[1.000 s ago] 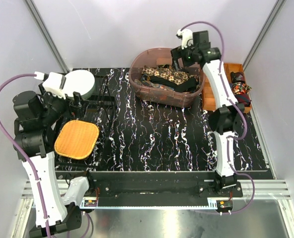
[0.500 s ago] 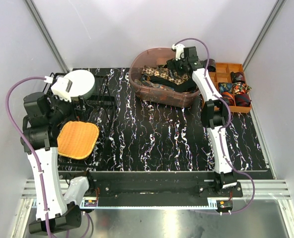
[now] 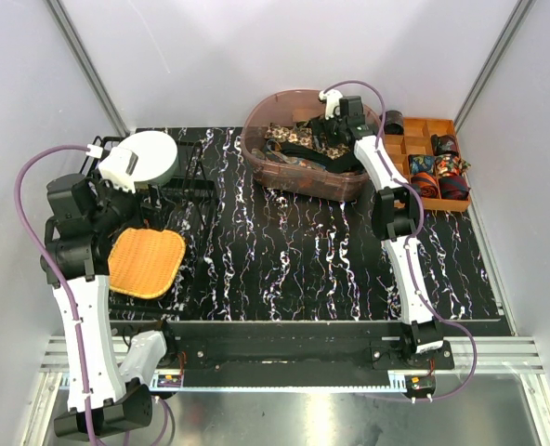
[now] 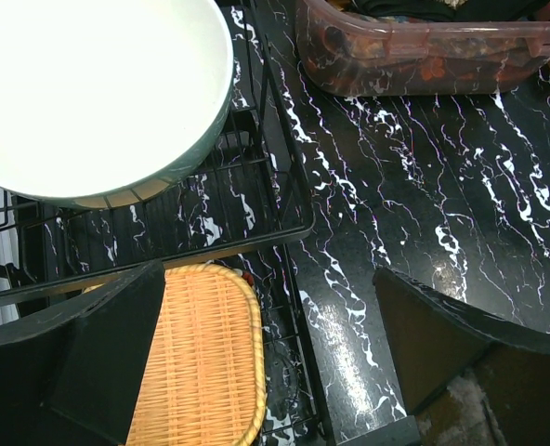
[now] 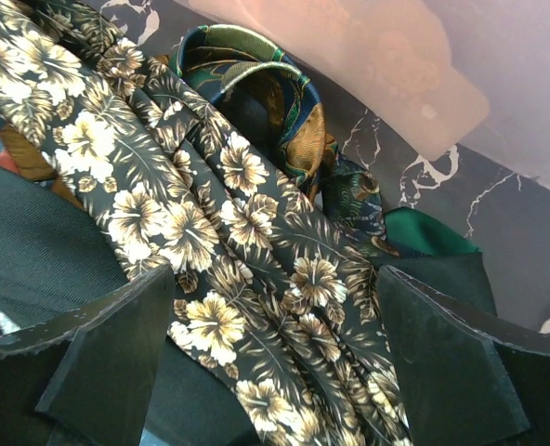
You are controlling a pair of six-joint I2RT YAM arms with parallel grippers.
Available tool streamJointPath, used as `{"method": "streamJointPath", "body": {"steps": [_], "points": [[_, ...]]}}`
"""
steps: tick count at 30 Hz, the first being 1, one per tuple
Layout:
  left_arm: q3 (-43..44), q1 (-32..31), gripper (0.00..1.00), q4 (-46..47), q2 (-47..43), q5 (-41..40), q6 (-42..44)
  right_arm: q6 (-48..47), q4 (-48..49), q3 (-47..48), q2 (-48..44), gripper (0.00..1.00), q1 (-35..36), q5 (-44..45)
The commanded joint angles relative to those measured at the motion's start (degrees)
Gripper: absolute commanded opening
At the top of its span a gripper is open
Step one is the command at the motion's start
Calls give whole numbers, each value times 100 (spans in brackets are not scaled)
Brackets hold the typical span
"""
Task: Roll the ties
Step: Pick up the tie from the bin.
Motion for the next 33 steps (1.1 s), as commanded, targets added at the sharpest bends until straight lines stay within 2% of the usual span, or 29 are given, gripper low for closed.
{"method": "streamJointPath", "body": {"steps": [1,3,6,7,10,13,14,16,17,18,19,20,21,28,33], "points": [[-46,-12,99,256,-3,-92,119,-89,303,13,77,93,96,118],[-55,-20,99,291,32,-162,119,-168,303,13,103,91,105,144],[-46,-20,99,300,76,-206,162,-353,303,30,156,78,105,188],[-46,-20,99,309,85,-224,189,-388,312,4,156,66,113,188],[-55,-20,99,318,111,-242,233,-502,312,-31,156,50,131,197],[-46,-29,99,335,129,-268,268,-608,294,-40,165,44,140,154],[-46,-21,99,327,129,-285,277,-626,268,-40,156,37,149,101],[-46,-20,99,327,137,-286,303,-626,233,-49,121,32,149,4],[-55,-20,99,335,129,-303,321,-626,215,-40,121,33,157,-57],[-55,-20,99,335,129,-303,329,-608,154,-40,95,53,157,-119],[-55,-20,99,327,129,-303,347,-582,119,-40,77,68,166,-154],[-73,-20,99,335,120,-329,347,-564,92,-40,68,77,166,-180],[-81,-20,99,335,120,-330,365,-556,48,-75,68,81,166,-242],[-108,-20,99,397,155,-330,347,-661,-31,-31,261,79,158,-189],[-99,-20,99,432,225,-356,374,-749,-127,143,419,69,175,-198]]}}
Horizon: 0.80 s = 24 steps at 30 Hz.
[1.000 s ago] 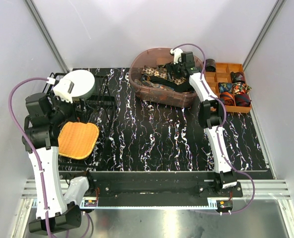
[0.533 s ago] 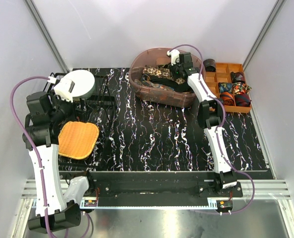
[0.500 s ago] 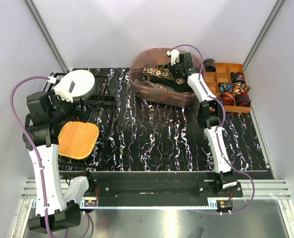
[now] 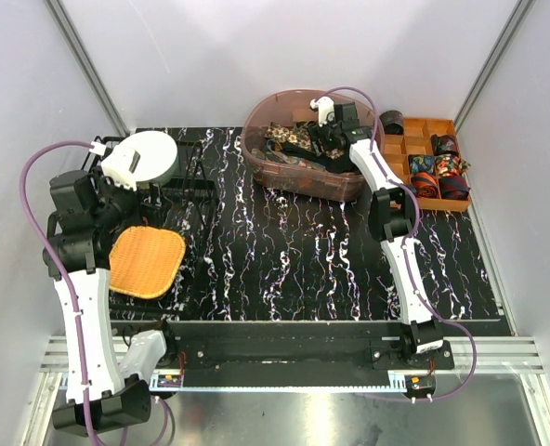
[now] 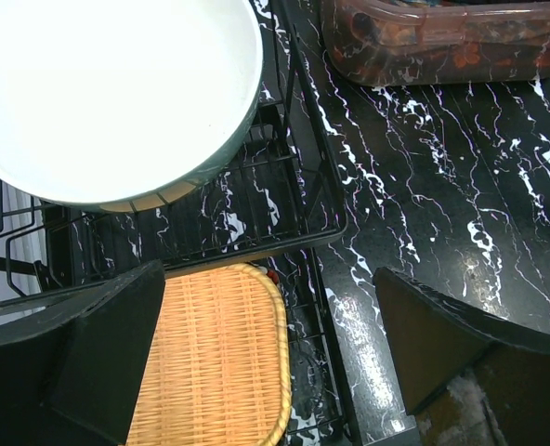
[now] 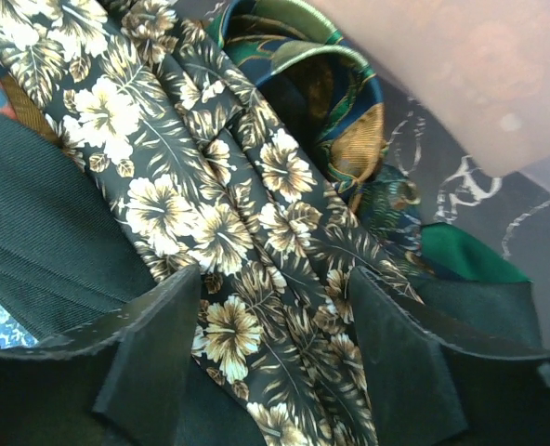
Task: Roll the ties
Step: Pick up the tie from the bin.
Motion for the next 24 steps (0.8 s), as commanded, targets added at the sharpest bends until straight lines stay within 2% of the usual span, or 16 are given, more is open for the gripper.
{"method": "streamJointPath", "body": {"steps": [1,3,5,7,8,11,24], "points": [[-27,-12,99,338,72,-113,92,-139,-206,234,275,67,68,-52],[-9,-12,99,347,99,-122,109,-244,-242,278,293,64,59,-87],[-18,-12,99,356,116,-166,127,-306,-242,278,302,50,68,-87],[-18,-20,99,356,125,-175,153,-315,-233,287,302,42,68,-78],[-1,-12,99,364,125,-175,144,-324,-215,287,293,29,68,-61],[26,-12,99,373,160,-175,153,-306,-136,296,267,0,68,62],[-18,-12,99,382,116,-69,127,256,540,-38,-918,0,50,-78]]}}
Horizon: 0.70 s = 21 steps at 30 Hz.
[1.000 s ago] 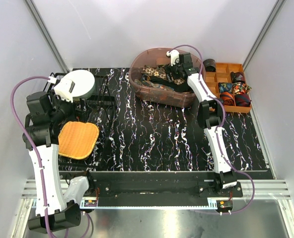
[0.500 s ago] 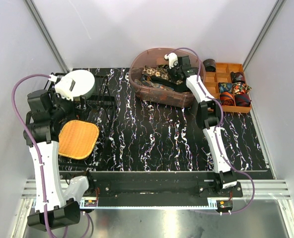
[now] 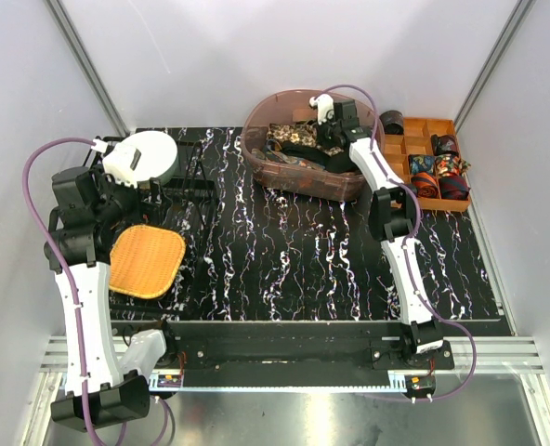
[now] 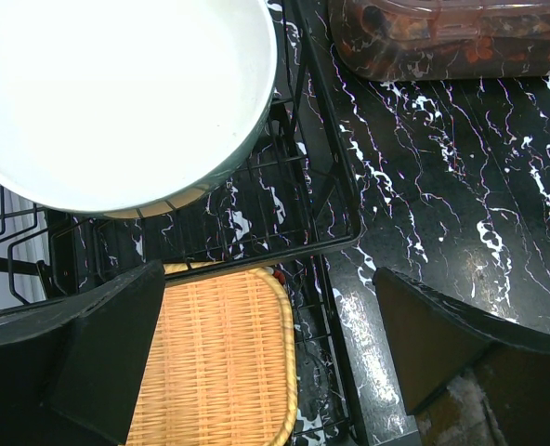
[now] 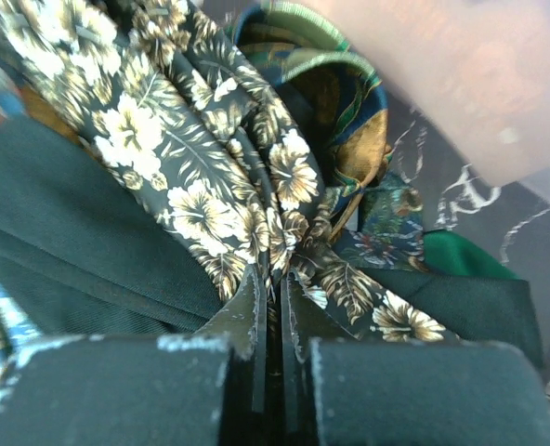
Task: Roll the ties
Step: Pick up the tie from the bin.
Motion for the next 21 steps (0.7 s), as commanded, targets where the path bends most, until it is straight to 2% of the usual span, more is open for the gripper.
{"method": "streamJointPath", "body": {"steps": [1,16,21], "points": [[-18,-12,99,319,-98,3,66,379,536,1,-946,0,9,-78],[-106,-12,99,327,-204,-50,153,765,747,80,-1473,0,9,-368],[-62,-12,99,363,-256,-24,101,924,739,168,-1903,0,18,-596]]}}
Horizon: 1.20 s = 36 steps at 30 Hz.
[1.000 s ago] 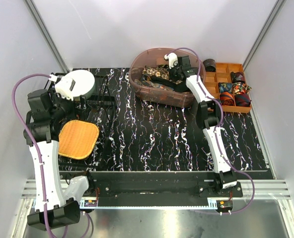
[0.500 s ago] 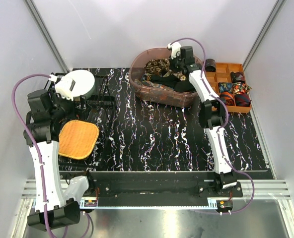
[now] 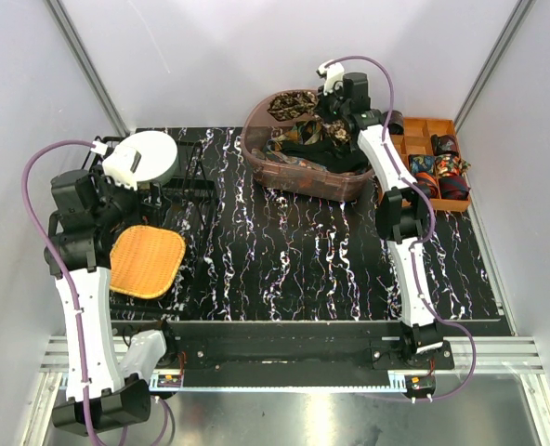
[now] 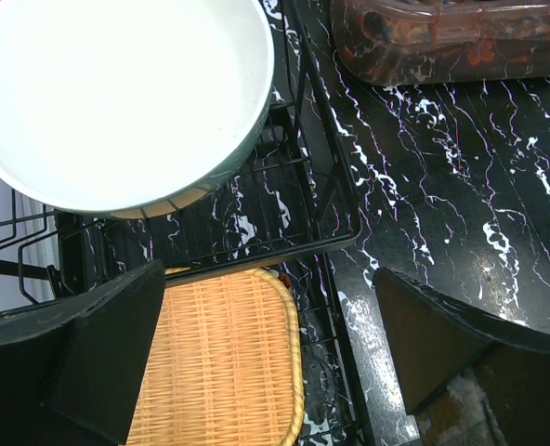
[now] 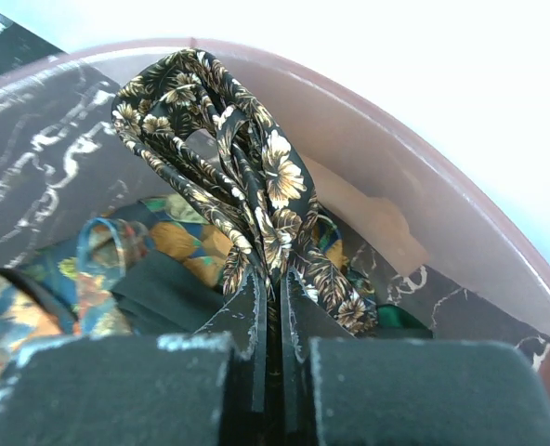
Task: Roll the ties
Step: Pick up the tie from the bin, then place the tie at the center of the board.
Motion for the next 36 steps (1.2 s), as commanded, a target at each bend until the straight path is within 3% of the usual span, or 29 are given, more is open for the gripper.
{"method": "streamJointPath", "body": {"steps": [1,8,15,25,30,36], "points": [[27,-20,99,299,-130,-15,7,244,253,223,-951,0,18,-352],[352,-12,99,308,-51,46,-55,289,140,-119,-2179,0,18,-642],[914,-3,99,361,125,-15,120,105,-842,-1058,-3797,0,-61,-861],[687,-143,99,-183,-165,2014,1342,-1547,-3242,-5627,-7574,0,-334,-1117],[476,-687,99,-719,-174,2130,1693,-2216,-3904,-8006,-8334,0,-334,-1134],[-7,-1066,99,-966,-331,1901,1932,-2699,-3667,-9539,-8361,0,-351,-1056]]}}
